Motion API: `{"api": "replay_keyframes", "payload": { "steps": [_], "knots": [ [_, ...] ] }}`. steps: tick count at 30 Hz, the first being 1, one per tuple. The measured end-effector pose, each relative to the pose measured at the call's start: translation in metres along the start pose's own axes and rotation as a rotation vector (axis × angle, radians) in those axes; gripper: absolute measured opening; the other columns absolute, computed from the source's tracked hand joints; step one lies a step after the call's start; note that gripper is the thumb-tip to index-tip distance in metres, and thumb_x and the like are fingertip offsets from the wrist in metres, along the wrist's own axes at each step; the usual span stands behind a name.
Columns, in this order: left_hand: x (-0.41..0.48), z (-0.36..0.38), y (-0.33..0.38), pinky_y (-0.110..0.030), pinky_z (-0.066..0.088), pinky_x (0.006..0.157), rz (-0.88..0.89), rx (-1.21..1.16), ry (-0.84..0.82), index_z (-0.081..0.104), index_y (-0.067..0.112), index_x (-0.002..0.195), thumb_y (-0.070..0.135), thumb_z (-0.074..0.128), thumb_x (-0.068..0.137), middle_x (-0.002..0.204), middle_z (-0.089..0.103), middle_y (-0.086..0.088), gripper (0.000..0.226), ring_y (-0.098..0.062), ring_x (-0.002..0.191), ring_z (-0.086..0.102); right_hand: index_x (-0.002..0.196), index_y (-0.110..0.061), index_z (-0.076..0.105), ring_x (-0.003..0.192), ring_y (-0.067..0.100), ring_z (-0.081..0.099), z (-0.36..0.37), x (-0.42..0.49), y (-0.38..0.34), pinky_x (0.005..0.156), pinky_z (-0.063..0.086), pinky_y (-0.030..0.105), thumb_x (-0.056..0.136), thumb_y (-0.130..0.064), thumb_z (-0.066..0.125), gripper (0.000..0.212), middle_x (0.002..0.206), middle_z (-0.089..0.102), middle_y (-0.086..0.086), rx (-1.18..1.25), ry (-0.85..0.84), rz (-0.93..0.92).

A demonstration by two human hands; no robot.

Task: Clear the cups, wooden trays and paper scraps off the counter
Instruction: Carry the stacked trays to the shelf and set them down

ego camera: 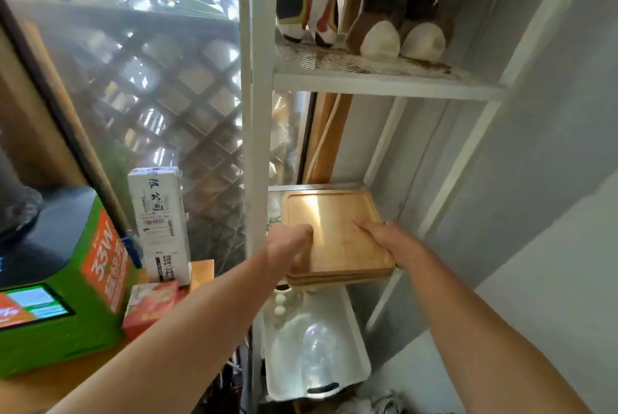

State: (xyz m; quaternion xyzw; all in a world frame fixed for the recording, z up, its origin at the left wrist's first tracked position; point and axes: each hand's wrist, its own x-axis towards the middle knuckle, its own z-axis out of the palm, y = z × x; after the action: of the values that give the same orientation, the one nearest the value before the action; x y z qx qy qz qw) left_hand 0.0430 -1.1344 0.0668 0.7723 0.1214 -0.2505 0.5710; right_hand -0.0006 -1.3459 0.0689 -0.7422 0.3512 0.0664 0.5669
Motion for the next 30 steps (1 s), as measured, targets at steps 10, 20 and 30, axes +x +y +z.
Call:
{"api": "replay_keyframes", "payload": {
  "steps": [10, 20, 30],
  "knots": [
    [0.024, 0.011, 0.013, -0.042, 0.055, 0.092, 0.022, 0.151, 0.188, 0.052, 0.005, 0.121, 0.024, 0.064, 0.09, 0.116, 0.057, -0.015, 0.039, -0.03, 0.104, 0.059, 0.102, -0.011, 0.064, 0.086, 0.027, 0.066, 0.005, 0.053, -0.016, 0.069, 0.055, 0.038, 0.079, -0.042, 0.079, 0.041, 0.095, 0.069, 0.01, -0.067, -0.039, -0.043],
    [0.03, 0.03, 0.017, -0.04, 0.042, 0.094, -0.036, 0.294, 0.322, 0.051, 0.007, 0.125, 0.029, 0.061, 0.09, 0.136, 0.04, -0.016, 0.043, -0.032, 0.118, 0.043, 0.13, -0.008, 0.058, 0.073, 0.013, 0.055, 0.006, 0.074, -0.009, 0.078, 0.048, 0.038, 0.087, -0.02, 0.075, 0.047, 0.088, 0.063, -0.003, -0.013, 0.089, -0.112],
    [0.018, 0.033, 0.001, -0.038, 0.042, 0.096, 0.014, 0.292, 0.324, 0.047, 0.004, 0.131, 0.025, 0.054, 0.097, 0.137, 0.042, -0.017, 0.041, -0.03, 0.118, 0.045, 0.137, -0.008, 0.054, 0.087, 0.018, 0.059, 0.005, 0.05, 0.002, 0.079, 0.047, 0.033, 0.085, -0.018, 0.077, 0.058, 0.115, 0.064, 0.006, -0.015, 0.142, -0.147]
  ]
}}
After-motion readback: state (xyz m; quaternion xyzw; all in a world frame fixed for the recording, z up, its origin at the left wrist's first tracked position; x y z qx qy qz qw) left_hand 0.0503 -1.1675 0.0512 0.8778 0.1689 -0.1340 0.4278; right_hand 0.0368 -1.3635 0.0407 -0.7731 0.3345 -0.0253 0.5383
